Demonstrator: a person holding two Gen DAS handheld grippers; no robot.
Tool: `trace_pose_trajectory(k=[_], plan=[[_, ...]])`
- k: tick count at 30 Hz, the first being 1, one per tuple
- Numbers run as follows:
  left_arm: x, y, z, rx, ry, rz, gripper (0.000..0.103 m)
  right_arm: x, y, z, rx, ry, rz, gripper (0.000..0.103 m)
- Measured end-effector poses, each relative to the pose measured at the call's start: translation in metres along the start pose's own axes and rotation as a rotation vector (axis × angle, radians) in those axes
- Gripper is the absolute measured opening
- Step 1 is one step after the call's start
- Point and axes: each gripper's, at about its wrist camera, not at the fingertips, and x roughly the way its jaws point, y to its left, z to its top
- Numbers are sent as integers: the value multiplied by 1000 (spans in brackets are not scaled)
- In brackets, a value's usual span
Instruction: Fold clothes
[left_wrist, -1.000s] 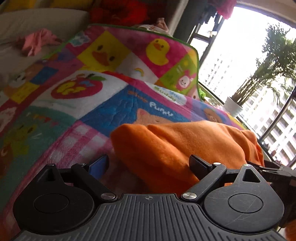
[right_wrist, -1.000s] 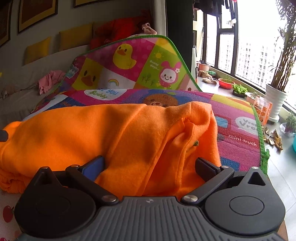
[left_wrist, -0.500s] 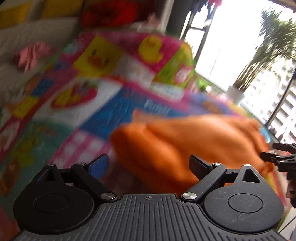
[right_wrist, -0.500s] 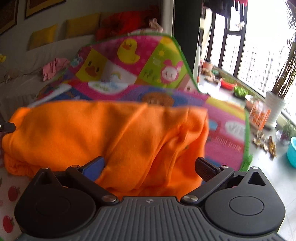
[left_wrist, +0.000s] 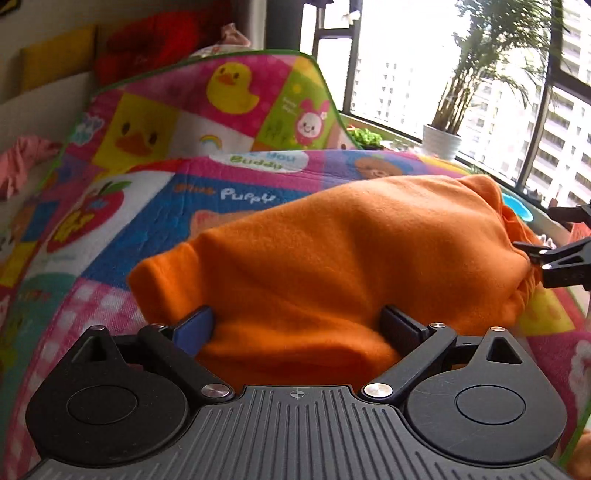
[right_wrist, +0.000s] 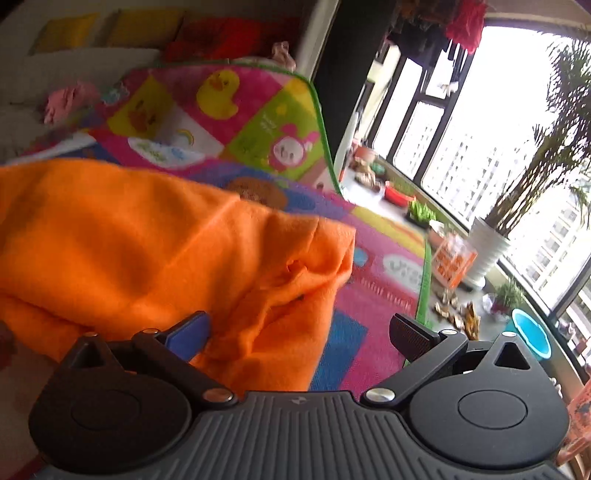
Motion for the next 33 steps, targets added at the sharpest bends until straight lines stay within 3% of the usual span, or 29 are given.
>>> trace_pose_trajectory(k=[2, 8, 11, 17, 21, 24, 28, 30, 31, 33], plan=[[3, -1, -6, 9, 5, 4, 99, -5, 5, 5, -23, -27, 22, 103], [3, 1, -8, -3, -9, -4, 100, 13, 22, 6, -115, 26, 14, 103], [3, 5, -7, -23, -17, -19, 100, -8, 24, 21, -152, -31, -5, 103], [-17, 35, 4, -182, -60, -70, 100, -61, 73, 55, -165, -202, 236, 103], [-41, 60, 11, -249, -115, -9, 100, -72, 142, 48, -268, -230, 441, 102], [-55, 75, 11, -291, -130, 6, 100, -70, 188, 40, -404, -261, 460, 94], [-65, 82, 6, -328, -131, -24, 100, -40, 215, 35, -442, -147, 468, 70], [-66, 83, 3, -343, -120, -62, 100, -29, 212, 36, -386, -134, 457, 66], [-66, 83, 1, -355, -113, -86, 100, -26, 207, 39, -345, -117, 453, 56], [-64, 84, -2, -387, -95, -140, 100, -16, 186, 50, -168, -52, 521, 50]])
